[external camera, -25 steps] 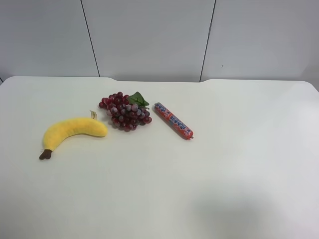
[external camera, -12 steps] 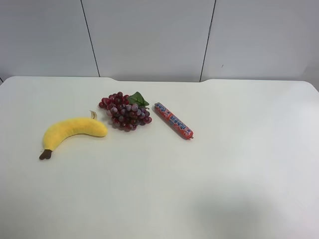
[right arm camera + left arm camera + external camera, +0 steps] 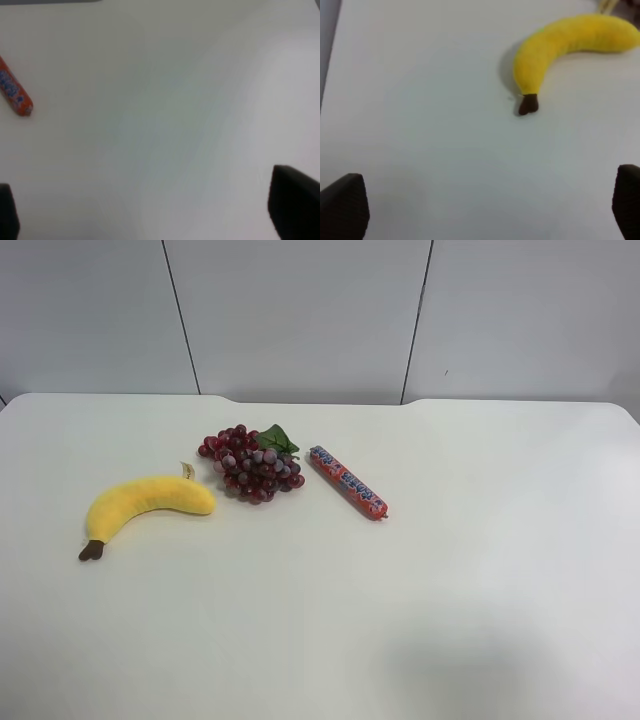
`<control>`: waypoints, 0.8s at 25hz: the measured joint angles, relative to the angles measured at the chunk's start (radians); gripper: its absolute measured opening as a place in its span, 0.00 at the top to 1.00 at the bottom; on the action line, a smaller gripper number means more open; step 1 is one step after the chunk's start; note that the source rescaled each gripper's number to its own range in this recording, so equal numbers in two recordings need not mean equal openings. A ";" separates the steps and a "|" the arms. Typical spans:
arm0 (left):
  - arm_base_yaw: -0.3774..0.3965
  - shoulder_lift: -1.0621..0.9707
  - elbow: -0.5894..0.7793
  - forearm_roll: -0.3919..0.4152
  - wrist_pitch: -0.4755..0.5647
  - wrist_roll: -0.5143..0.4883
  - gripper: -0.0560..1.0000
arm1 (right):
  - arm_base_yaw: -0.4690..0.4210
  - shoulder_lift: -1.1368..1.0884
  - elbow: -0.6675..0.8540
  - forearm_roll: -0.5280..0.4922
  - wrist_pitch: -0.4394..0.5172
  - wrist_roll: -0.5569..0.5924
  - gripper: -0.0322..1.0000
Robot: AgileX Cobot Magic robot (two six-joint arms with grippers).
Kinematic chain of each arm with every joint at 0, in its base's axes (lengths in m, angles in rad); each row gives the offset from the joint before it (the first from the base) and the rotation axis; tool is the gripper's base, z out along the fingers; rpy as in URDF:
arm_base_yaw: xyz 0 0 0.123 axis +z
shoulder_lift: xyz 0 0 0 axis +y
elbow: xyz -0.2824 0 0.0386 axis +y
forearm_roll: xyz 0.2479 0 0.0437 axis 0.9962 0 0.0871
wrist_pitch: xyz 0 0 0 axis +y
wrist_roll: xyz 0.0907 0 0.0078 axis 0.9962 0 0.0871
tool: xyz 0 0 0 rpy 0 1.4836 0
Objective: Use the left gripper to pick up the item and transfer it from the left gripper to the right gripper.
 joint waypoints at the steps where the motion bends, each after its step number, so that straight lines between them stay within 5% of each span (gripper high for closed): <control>1: -0.021 0.061 -0.018 -0.003 -0.012 0.026 0.00 | 0.000 0.000 0.000 0.000 0.000 0.000 0.00; 5: -0.150 0.312 -0.074 0.029 -0.040 0.073 0.00 | 0.000 0.000 0.000 0.003 0.000 0.000 0.00; 11: -0.339 0.674 -0.130 0.192 -0.162 0.071 0.00 | 0.000 0.000 0.000 0.003 0.000 0.000 0.00; 20: -0.380 1.093 -0.226 0.216 -0.346 0.063 0.00 | 0.003 0.000 0.000 0.003 0.000 0.000 0.00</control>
